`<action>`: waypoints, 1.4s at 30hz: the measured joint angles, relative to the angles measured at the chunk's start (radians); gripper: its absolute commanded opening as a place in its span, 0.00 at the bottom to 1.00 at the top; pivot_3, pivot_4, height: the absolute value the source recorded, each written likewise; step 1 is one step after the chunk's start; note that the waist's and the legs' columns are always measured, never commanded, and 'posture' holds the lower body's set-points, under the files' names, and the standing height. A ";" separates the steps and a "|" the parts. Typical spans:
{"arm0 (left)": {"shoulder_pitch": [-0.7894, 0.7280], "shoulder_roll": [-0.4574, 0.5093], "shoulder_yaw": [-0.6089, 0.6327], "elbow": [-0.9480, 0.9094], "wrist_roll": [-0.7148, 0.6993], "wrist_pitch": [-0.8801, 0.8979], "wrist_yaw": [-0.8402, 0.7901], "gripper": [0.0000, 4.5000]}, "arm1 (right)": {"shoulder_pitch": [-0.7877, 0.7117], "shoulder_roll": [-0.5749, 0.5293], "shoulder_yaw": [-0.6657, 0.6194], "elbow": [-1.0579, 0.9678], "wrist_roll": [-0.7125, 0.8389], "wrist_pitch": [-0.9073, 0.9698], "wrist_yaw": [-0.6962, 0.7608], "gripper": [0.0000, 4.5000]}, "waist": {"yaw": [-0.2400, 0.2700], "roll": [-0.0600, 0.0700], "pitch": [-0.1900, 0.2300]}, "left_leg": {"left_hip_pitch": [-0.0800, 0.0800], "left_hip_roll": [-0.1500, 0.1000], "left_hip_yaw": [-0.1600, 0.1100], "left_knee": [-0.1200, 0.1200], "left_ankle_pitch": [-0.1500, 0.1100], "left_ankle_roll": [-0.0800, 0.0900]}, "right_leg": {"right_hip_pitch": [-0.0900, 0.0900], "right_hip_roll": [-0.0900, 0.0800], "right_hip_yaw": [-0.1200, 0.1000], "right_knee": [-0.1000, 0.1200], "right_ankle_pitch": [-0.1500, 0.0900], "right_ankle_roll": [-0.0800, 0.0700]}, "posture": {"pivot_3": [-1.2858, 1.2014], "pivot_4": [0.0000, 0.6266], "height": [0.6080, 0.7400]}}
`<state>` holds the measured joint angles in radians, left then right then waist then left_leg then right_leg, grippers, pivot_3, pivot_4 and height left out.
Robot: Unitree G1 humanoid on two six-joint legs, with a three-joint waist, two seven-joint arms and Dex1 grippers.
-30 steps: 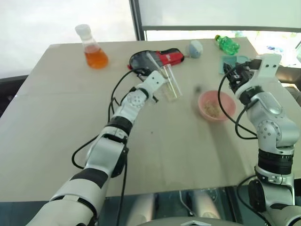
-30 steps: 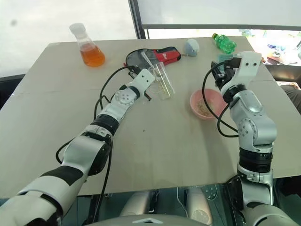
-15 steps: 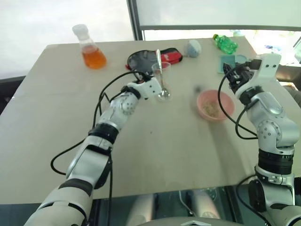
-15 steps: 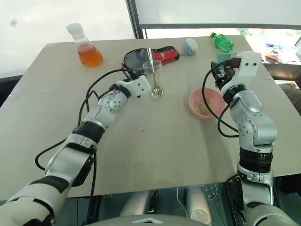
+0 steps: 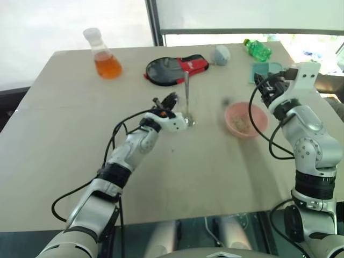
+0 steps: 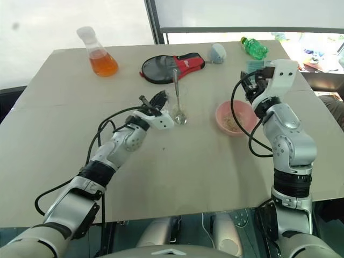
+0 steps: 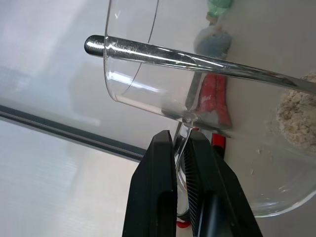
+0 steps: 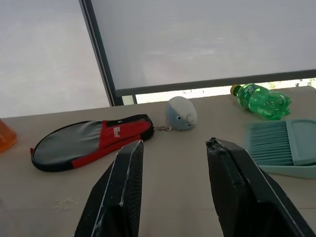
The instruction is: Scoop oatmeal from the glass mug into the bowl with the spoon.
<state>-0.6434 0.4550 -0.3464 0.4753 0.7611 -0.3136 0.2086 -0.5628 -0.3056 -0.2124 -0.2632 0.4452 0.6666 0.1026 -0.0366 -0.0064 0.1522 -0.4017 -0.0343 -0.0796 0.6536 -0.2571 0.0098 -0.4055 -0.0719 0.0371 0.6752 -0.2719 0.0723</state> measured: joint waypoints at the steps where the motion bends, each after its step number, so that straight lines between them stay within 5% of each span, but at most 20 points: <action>1: 0.000 -0.002 0.000 -0.003 0.002 0.000 0.010 0.01 | 0.000 0.000 0.000 0.000 0.000 0.002 0.001 0.47 | 0.000 0.000 0.000 | 0.000 0.000 0.001 0.000 0.000 0.000 | 0.000 0.000 0.001 0.000 0.000 0.000 | 0.52 0.24 1.00; 16: 0.045 -0.014 -0.012 -0.021 0.020 -0.040 0.050 0.01 | 0.000 0.000 0.001 0.000 0.000 0.006 0.004 0.47 | -0.001 0.000 0.000 | 0.000 0.000 0.005 0.000 -0.001 0.002 | -0.004 0.000 0.005 0.003 0.000 0.000 | 0.52 0.24 1.00; 21: 0.056 -0.014 -0.010 -0.028 0.012 -0.044 0.055 0.44 | 0.000 0.000 0.002 0.000 -0.001 0.006 0.004 0.47 | -0.001 0.000 0.000 | 0.000 0.000 0.005 0.000 -0.001 0.002 | -0.004 0.000 0.005 0.003 0.000 0.000 | 0.52 0.24 1.00; 36: 0.163 0.050 0.041 -0.163 -0.032 -0.076 0.065 0.44 | 0.005 -0.002 0.006 -0.001 -0.003 0.006 0.008 0.47 | -0.004 0.000 0.000 | 0.000 0.003 0.005 0.000 -0.001 0.002 | -0.004 0.000 0.006 0.003 0.000 0.000 | 0.52 0.24 1.00; 42: 0.356 0.100 0.218 -0.432 -0.383 -0.060 -0.181 0.44 | 0.162 -0.074 -0.031 -0.067 0.014 -0.057 0.116 0.47 | 0.004 0.000 0.000 | -0.001 0.004 0.005 0.000 -0.001 0.002 | -0.004 -0.002 0.006 0.002 0.000 0.000 | 0.52 0.24 1.00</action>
<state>-0.2873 0.5553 -0.1283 0.0431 0.3780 -0.3731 0.0274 -0.4006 -0.3793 -0.2437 -0.3299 0.4588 0.6096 0.2187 -0.0323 -0.0065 0.1520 -0.4030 -0.0305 -0.0745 0.6535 -0.2584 0.0119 -0.4096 -0.0736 0.0431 0.6771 -0.2719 0.0723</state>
